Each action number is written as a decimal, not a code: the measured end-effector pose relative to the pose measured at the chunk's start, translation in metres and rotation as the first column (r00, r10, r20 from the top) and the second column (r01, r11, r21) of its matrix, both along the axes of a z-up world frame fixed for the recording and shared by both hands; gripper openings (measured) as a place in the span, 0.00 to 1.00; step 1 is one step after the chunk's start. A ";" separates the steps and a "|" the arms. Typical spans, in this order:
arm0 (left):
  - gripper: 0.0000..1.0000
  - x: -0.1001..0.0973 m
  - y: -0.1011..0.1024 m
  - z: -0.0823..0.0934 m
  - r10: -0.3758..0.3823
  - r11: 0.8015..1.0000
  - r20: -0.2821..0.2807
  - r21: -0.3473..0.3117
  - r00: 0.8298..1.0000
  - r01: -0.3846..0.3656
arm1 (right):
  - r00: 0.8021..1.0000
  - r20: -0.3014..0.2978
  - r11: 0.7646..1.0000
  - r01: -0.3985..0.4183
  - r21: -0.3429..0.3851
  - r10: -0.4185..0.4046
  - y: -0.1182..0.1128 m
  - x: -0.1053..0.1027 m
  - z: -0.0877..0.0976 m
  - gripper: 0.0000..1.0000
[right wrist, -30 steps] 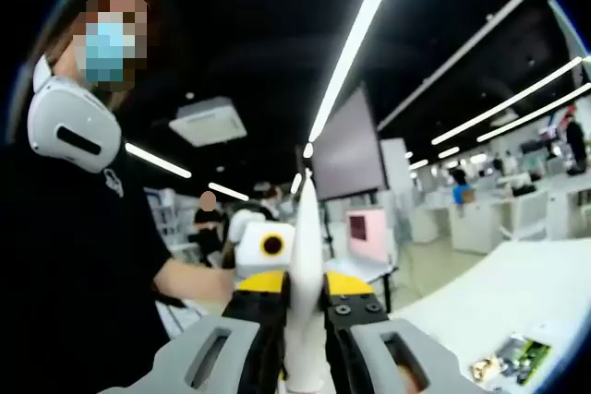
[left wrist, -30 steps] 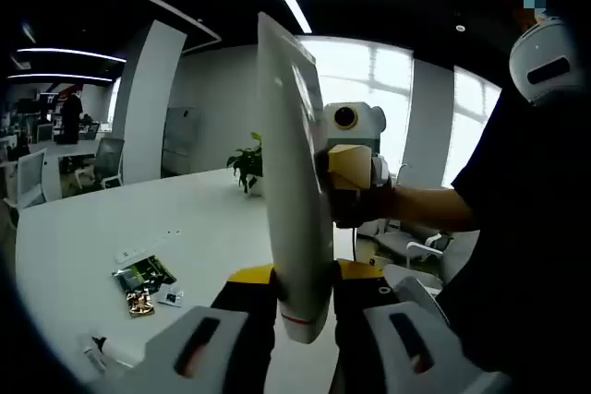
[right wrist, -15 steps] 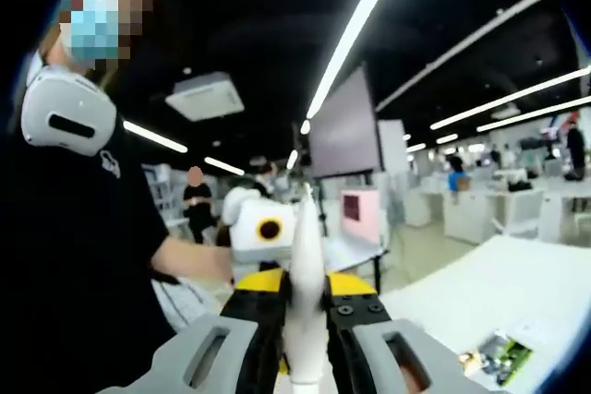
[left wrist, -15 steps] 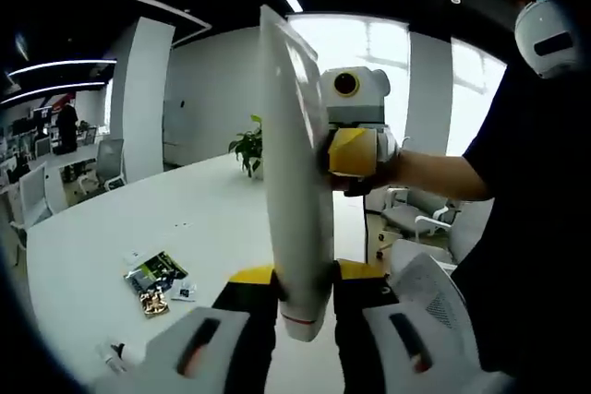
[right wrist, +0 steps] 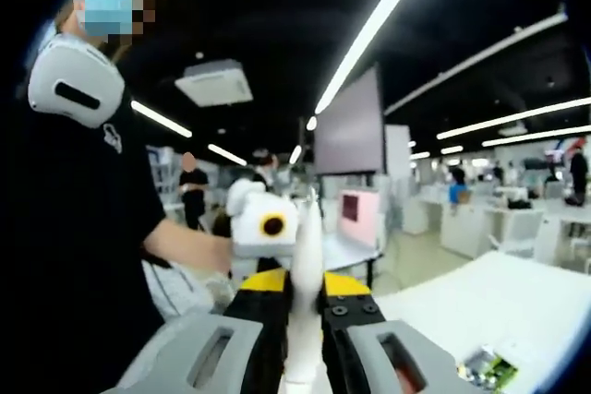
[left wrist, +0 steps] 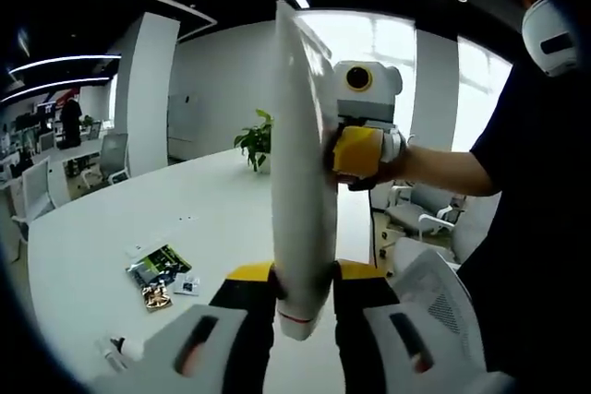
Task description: Arrange the skincare products in the storage area until every visible bottle or jar stands upright without overlapping.
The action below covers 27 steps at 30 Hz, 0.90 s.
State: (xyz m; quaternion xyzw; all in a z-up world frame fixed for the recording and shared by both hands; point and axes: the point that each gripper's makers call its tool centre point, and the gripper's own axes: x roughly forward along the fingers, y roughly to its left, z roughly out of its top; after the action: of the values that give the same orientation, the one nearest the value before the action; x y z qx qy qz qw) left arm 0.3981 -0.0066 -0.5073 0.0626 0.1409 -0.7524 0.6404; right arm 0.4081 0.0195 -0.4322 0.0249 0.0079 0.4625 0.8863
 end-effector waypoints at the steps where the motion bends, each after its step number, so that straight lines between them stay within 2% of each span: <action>1: 0.26 0.000 0.000 0.001 -0.003 1.000 0.001 -0.003 1.000 0.003 | 1.000 0.006 1.000 -0.003 0.002 0.003 0.000 0.000 0.000 0.03; 5: 0.27 0.002 0.000 0.000 0.002 1.000 0.014 -0.001 1.000 -0.002 | 1.000 0.023 1.000 -0.013 -0.004 0.013 0.001 0.000 0.000 0.03; 8: 0.27 0.001 0.001 -0.003 -0.001 1.000 0.003 0.008 1.000 0.001 | 0.999 0.026 1.000 -0.022 -0.011 0.022 0.004 0.000 -0.001 0.02; 10: 0.28 0.000 0.003 -0.005 0.009 1.000 -0.029 0.017 1.000 -0.009 | 1.000 0.007 1.000 -0.025 -0.006 0.025 0.005 0.000 -0.003 0.02; 12: 0.29 0.002 0.003 -0.005 0.040 0.999 -0.060 -0.008 0.997 -0.041 | 1.000 0.006 1.000 -0.027 -0.006 0.027 0.006 0.000 -0.004 0.02; 14: 0.34 0.001 0.005 -0.007 0.064 0.998 -0.116 -0.019 0.991 -0.066 | 1.000 0.008 1.000 -0.021 -0.013 0.021 0.006 0.001 -0.007 0.02; 20: 0.39 0.000 0.014 -0.024 0.093 0.995 -0.121 0.036 0.988 -0.089 | 1.000 -0.011 0.999 -0.025 -0.037 0.025 0.008 0.000 -0.017 0.02; 24: 0.46 0.006 0.021 -0.026 0.150 0.988 -0.119 0.040 0.982 -0.146 | 1.000 -0.003 0.997 -0.029 -0.067 0.029 0.010 0.000 -0.024 0.02; 27: 0.50 0.012 0.029 -0.035 0.199 0.979 -0.121 0.071 0.973 -0.191 | 1.000 0.004 0.997 -0.031 -0.077 0.031 0.010 0.002 -0.029 0.02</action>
State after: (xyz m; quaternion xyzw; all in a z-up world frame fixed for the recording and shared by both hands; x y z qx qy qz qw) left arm 0.4097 0.0227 -0.5421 0.0191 0.2094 -0.6839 0.6986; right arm 0.4101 0.0294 -0.4612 -0.0104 0.0237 0.4755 0.8793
